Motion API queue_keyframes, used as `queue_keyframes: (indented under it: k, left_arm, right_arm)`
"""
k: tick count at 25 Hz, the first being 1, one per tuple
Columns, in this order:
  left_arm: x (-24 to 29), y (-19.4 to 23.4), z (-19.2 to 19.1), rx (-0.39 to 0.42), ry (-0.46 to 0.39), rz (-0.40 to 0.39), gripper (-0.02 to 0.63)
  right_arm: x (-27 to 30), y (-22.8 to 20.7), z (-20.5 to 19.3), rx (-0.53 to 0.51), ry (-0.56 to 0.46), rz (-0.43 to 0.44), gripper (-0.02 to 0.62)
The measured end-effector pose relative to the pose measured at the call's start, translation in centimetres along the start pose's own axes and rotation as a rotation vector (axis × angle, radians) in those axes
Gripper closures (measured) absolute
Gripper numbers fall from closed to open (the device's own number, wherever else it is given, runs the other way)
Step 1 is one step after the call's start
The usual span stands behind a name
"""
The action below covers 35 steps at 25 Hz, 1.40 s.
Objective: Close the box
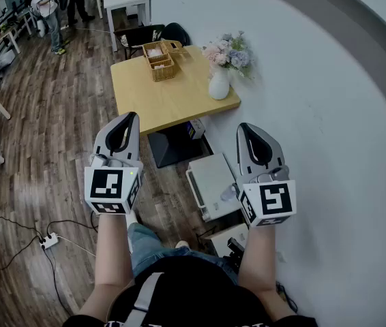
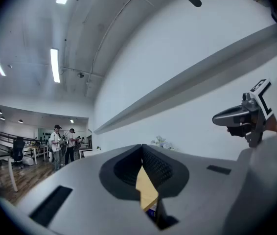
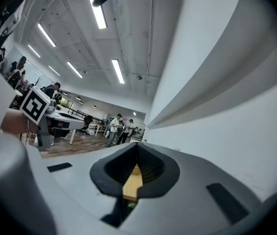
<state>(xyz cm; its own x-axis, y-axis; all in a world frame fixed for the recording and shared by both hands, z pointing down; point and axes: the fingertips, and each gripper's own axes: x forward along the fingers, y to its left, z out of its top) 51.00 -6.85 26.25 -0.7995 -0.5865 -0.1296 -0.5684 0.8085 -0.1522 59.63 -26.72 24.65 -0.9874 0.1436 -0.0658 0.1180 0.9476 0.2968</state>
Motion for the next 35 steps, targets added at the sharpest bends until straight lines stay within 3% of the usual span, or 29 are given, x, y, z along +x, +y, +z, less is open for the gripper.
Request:
queue_keyframes:
  k: [11, 16, 17, 20, 21, 35]
  left_arm:
    - [1.0, 3.3, -1.9, -0.068, -0.004, -0.001, 0.594]
    - [2.1, 6.6, -2.7, -0.118, -0.010, -0.020, 0.588]
    - [2.3, 7.4, -2.9, -0.123, -0.010, -0.019, 0.558]
    - [2.9, 10.4, -3.4, -0.125, -0.002, -0.005, 0.355]
    - [3.1, 11.4, -3.6, -0.127, -0.003, 0.001, 0.338]
    - [6.5, 28.2, -7.7, -0.173, 0.002, 0.077, 0.325]
  right_arm:
    - [2.0, 0.0, -1.3, 0.025, 0.043, -0.047, 0.581]
    - [5.0, 0.9, -0.6, 0.082, 0.012, -0.069, 0.581]
    - [5.8, 1.4, -0.6, 0.083, 0.012, -0.066, 0.581]
    - [8.2, 3.0, -0.3, 0.068, 0.016, -0.062, 0.581]
    - [9.1, 3.5, -0.1, 0.070, 0.016, -0.059, 0.581]
    - [24.4, 12.4, 0.9, 0.116, 0.031, -0.018, 0.581]
